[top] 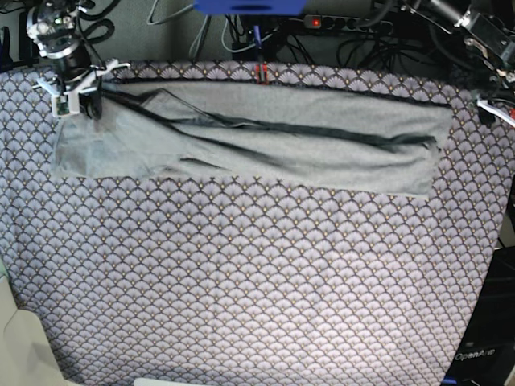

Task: Fold the T-shirt properly
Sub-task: 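Release the flap and move the right gripper to the shirt's end corner, then hold the end with the right gripper and move the left gripper to the other end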

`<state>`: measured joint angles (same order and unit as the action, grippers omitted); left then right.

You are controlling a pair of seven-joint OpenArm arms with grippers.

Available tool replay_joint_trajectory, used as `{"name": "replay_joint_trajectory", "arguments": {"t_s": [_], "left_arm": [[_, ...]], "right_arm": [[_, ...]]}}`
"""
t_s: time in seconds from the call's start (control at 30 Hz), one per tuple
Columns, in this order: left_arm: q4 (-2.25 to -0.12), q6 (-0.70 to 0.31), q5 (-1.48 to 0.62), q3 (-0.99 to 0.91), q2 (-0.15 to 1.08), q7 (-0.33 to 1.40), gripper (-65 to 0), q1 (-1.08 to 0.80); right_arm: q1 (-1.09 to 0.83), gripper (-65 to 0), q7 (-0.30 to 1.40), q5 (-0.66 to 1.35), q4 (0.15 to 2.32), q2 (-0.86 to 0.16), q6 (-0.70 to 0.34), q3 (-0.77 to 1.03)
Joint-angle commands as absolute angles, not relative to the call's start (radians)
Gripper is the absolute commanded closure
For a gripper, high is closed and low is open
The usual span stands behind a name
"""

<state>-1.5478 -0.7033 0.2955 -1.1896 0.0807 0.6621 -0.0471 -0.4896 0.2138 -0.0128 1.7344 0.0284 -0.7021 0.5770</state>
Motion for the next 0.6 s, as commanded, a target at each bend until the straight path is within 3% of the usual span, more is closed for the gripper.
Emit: {"name": "replay_joint_trajectory", "arguments": {"t_s": [0.0,0.37,0.57], "left_arm": [[-1.563,-0.698,0.286,-1.191,0.097,0.644,-51.3,-0.042],[-1.563,-0.698,0.286,-1.190,0.097,0.644,-51.3,-0.044],[-1.563,-0.698,0.286,-1.158,0.097,0.644,-51.3,-0.042]], "right_arm": [[-0.486,0.0,0.191,0.001,1.733,0.024,-0.698,0.581],[-0.489,0.0,0.197,-0.001,1.713,0.022,-0.698,0.582],[-0.486,-8.3,0.199,-0.001,1.715,0.010,-0.698,0.582]]}}
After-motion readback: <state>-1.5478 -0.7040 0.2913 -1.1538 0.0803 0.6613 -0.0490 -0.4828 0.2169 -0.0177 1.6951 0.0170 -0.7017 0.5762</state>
